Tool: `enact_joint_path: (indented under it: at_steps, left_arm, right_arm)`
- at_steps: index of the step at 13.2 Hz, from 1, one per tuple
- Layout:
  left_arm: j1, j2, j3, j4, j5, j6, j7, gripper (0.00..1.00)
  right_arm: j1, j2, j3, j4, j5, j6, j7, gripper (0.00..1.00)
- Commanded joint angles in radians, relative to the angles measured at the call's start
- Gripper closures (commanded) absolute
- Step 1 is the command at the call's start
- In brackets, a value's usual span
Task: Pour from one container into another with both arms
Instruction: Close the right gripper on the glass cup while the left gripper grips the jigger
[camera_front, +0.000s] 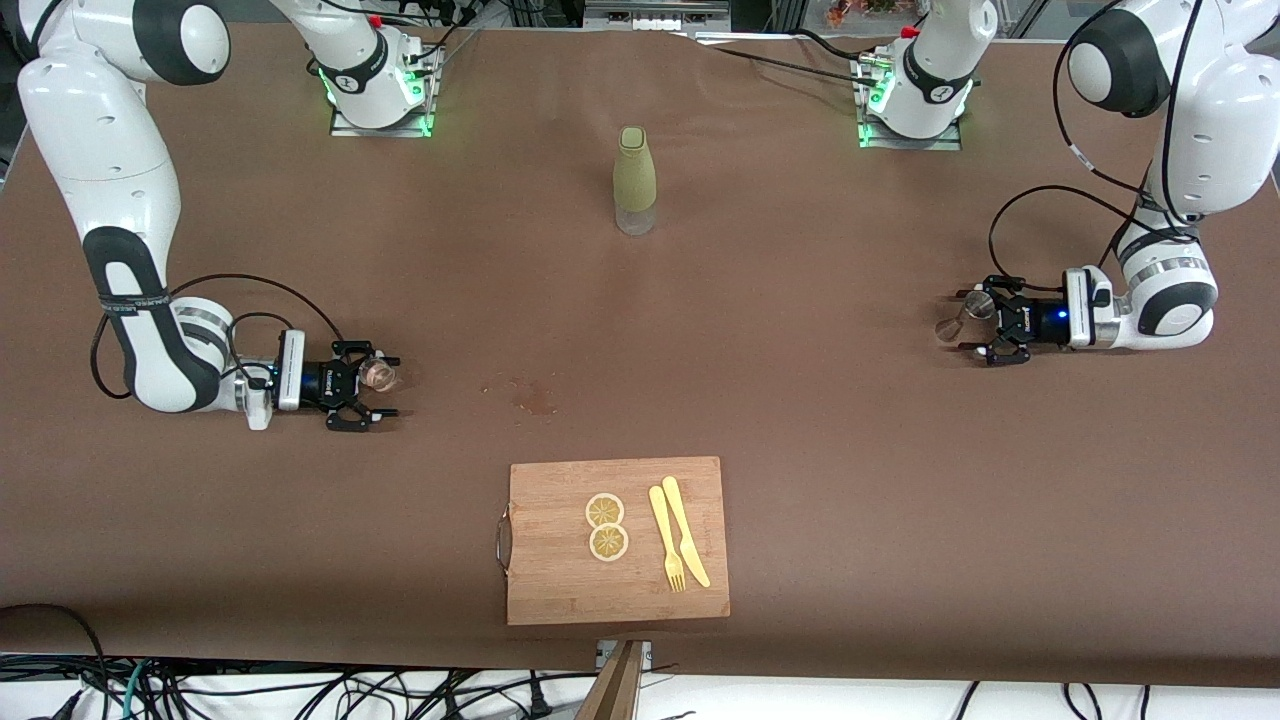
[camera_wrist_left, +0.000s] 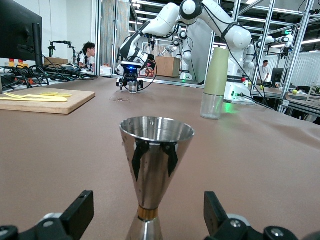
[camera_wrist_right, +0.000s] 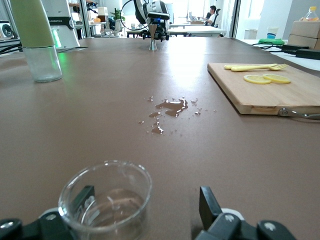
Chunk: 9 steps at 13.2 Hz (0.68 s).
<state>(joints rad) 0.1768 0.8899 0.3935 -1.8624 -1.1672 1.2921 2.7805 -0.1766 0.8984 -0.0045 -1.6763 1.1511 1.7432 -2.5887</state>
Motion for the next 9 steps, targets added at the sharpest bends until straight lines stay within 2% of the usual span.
enact_joint_path:
  at_steps: [1, 4, 6, 7, 9]
  left_arm:
    - [-0.013, 0.017, 0.019, -0.017, -0.017, -0.002, 0.228, 0.34]
    - [-0.011, 0.017, 0.019, -0.017, -0.014, -0.004, 0.228, 0.66]
    - [-0.01, 0.02, 0.019, -0.017, -0.012, -0.002, 0.228, 0.96]
    - [-0.01, 0.024, 0.021, -0.014, -0.014, 0.0, 0.226, 1.0]
    - [-0.008, 0.026, 0.019, -0.005, -0.014, 0.013, 0.226, 1.0]
  right_arm:
    - [0.009, 0.013, 0.003, 0.006, 0.035, -0.002, -0.014, 0.18]
    - [0.012, 0.011, 0.003, 0.004, 0.036, -0.002, -0.013, 0.42]
    - [0.012, 0.011, 0.003, 0.003, 0.036, -0.004, -0.013, 0.51]
    - [0.012, 0.011, 0.003, 0.003, 0.035, -0.004, -0.013, 0.53]
    - [0.012, 0.011, 0.003, 0.003, 0.035, -0.007, -0.014, 0.63]
